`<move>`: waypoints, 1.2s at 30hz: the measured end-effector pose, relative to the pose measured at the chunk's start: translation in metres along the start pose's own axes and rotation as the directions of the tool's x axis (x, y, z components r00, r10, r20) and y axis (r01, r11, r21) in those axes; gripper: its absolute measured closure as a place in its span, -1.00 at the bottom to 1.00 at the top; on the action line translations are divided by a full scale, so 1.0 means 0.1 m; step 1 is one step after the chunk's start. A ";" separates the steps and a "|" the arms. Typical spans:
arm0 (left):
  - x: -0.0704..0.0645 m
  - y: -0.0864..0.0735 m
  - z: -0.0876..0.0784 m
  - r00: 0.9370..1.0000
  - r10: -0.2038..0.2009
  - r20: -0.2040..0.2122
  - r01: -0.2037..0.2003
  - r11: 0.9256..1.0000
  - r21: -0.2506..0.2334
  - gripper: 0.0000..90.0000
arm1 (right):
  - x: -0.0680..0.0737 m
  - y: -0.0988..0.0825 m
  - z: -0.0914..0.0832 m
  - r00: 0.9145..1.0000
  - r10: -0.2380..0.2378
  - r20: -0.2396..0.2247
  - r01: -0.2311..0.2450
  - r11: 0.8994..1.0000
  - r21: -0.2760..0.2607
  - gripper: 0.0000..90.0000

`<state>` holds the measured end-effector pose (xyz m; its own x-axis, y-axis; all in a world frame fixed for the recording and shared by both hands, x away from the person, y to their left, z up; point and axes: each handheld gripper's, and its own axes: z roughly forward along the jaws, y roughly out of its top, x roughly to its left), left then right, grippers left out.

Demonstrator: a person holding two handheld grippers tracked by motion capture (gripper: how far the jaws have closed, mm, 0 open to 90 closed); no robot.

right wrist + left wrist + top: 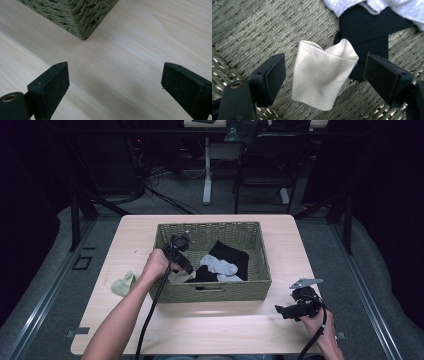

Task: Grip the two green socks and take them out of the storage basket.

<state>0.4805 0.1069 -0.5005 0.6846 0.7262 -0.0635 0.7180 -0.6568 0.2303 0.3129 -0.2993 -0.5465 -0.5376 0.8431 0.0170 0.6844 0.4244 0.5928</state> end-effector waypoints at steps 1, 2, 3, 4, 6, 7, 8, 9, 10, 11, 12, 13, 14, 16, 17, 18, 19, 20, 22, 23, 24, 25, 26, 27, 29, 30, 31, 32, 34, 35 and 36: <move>-0.01 0.01 0.03 1.000 -0.001 0.003 0.001 1.000 0.013 -0.45 | 0.00 0.00 0.00 1.000 0.000 0.000 0.000 1.000 0.000 -0.84; -0.02 0.02 0.05 1.000 -0.002 0.004 0.002 1.000 0.018 -0.37 | 0.00 0.00 0.00 1.000 -0.001 -0.002 0.001 1.000 0.002 -0.84; -0.02 0.02 0.05 1.000 -0.002 0.004 0.002 1.000 0.018 -0.35 | 0.00 0.00 0.00 1.000 -0.001 -0.002 0.001 1.000 0.002 -0.84; -0.03 0.03 0.09 1.000 -0.005 0.000 0.005 0.999 0.038 -0.32 | 0.00 0.00 0.00 1.000 -0.001 -0.002 0.001 1.000 0.002 -0.84; -0.03 0.03 0.11 1.000 -0.005 -0.006 0.005 0.999 0.044 -0.27 | 0.00 0.00 0.00 1.000 -0.002 -0.002 0.002 1.000 0.001 -0.84; -0.03 0.04 0.14 1.000 -0.009 -0.001 0.009 0.999 0.048 -0.20 | 0.00 0.00 0.00 1.000 0.000 -0.001 0.000 1.000 0.000 -0.84; -0.02 0.04 0.15 1.000 -0.012 -0.001 0.012 0.998 0.055 -0.15 | 0.00 0.00 0.00 1.000 -0.001 -0.002 0.001 1.000 0.002 -0.84; -0.02 0.04 0.16 1.000 -0.014 0.000 0.014 0.998 0.062 -0.08 | 0.00 0.00 0.00 1.000 0.001 -0.005 -0.001 1.000 0.000 -0.84; -0.02 0.04 0.16 1.000 -0.014 0.000 0.014 0.998 0.062 -0.02 | 0.00 0.00 0.00 1.000 0.002 -0.005 -0.002 1.000 0.000 -0.84; -0.02 0.04 0.18 1.000 -0.014 0.001 0.014 0.998 0.067 -0.02 | 0.00 0.00 0.00 1.000 0.002 -0.005 -0.002 1.000 0.000 -0.84; -0.02 0.04 0.19 1.000 -0.015 0.004 0.015 0.998 0.069 0.12 | 0.00 0.00 0.00 1.000 0.001 -0.004 -0.001 1.000 0.001 -0.84; -0.02 0.05 0.20 1.000 -0.015 0.003 0.015 0.997 0.076 0.21 | 0.00 0.00 0.00 1.000 0.001 -0.004 -0.001 1.000 0.000 -0.84; -0.02 0.05 0.20 1.000 -0.015 0.003 0.015 0.997 0.076 0.30 | 0.00 0.00 0.00 1.000 0.001 -0.004 -0.001 1.000 0.000 -0.84; -0.04 0.04 0.22 1.000 -0.011 0.003 0.010 0.997 0.076 0.39 | 0.00 0.00 0.00 1.000 0.001 -0.005 -0.001 1.000 0.001 -0.83; -0.04 0.04 0.22 1.000 -0.009 0.005 0.009 0.997 0.073 0.52 | 0.00 0.00 0.00 1.000 -0.001 -0.002 0.001 1.000 0.003 -0.84; -0.03 0.04 0.21 1.000 -0.004 0.005 0.004 0.998 0.067 0.59 | 0.00 0.00 0.00 1.000 -0.001 -0.001 0.001 1.000 0.002 -0.83; -0.03 0.03 0.17 1.000 0.000 0.006 0.000 0.999 0.054 0.71 | 0.00 0.00 0.00 1.000 0.003 0.000 -0.003 1.000 -0.002 -0.84; -0.03 0.03 0.17 1.000 0.000 0.006 0.000 0.999 0.054 0.74 | 0.00 0.00 0.00 1.000 0.005 -0.001 -0.005 1.000 -0.003 -0.83; -0.02 0.00 0.07 1.000 0.006 0.001 -0.006 1.000 0.029 0.78 | 0.00 0.00 0.00 1.000 0.006 -0.001 -0.006 1.000 -0.003 -0.84; -0.02 -0.01 0.03 1.000 0.007 -0.003 -0.007 1.000 0.014 0.79 | 0.00 0.00 0.00 1.000 0.005 -0.002 -0.005 1.000 -0.004 -0.83; -0.01 -0.03 -0.02 1.000 0.009 -0.003 -0.009 1.000 0.004 0.80 | 0.00 0.00 0.00 1.000 0.005 -0.002 -0.005 1.000 -0.003 -0.83; -0.01 -0.03 -0.02 1.000 0.009 -0.003 -0.009 1.000 0.004 0.80 | 0.00 0.00 0.00 1.000 0.005 -0.002 -0.005 1.000 -0.003 -0.83; 0.00 -0.04 -0.07 1.000 0.009 -0.002 -0.009 1.000 -0.009 0.80 | 0.00 0.00 0.00 1.000 0.005 -0.002 -0.005 1.000 -0.003 -0.83; 0.00 -0.05 -0.13 1.000 0.009 -0.002 -0.009 1.000 -0.022 0.80 | 0.00 0.00 0.00 1.000 0.006 -0.002 -0.006 1.000 -0.004 -0.84; 0.01 -0.07 -0.24 1.000 0.014 -0.010 -0.014 0.999 -0.040 0.81 | 0.00 0.00 0.00 1.000 0.000 -0.001 0.000 1.000 0.001 -0.84; 0.01 -0.08 -0.29 1.000 0.016 -0.016 -0.016 0.999 -0.048 0.81 | 0.00 0.00 0.00 1.000 -0.001 -0.001 0.001 1.000 0.002 -0.84; 0.01 -0.09 -0.34 1.000 0.017 -0.018 -0.018 0.998 -0.057 0.80 | 0.00 0.00 0.00 1.000 -0.001 -0.001 0.001 1.000 0.003 -0.84; 0.02 -0.09 -0.40 1.000 0.018 -0.018 -0.019 0.998 -0.067 0.80 | 0.00 0.00 0.00 1.000 -0.001 -0.001 0.001 1.000 0.003 -0.84; 0.02 -0.11 -0.49 1.000 0.019 -0.016 -0.020 0.996 -0.085 0.80 | 0.00 0.00 0.00 1.000 0.002 -0.003 -0.002 1.000 0.001 -0.83; 0.03 -0.12 -0.58 1.000 0.020 -0.015 -0.021 0.995 -0.100 0.80 | 0.00 0.00 0.00 1.000 0.002 -0.003 -0.002 1.000 0.001 -0.84; 0.03 -0.12 -0.58 1.000 0.020 -0.015 -0.021 0.995 -0.100 0.80 | 0.00 0.00 0.00 1.000 0.002 -0.003 -0.002 1.000 0.001 -0.84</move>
<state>0.4674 0.1287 -0.4474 0.6967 0.7160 -0.0442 0.6873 -0.6486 0.3272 0.3133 -0.2992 -0.5466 -0.5379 0.8427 0.0209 0.6859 0.4231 0.5921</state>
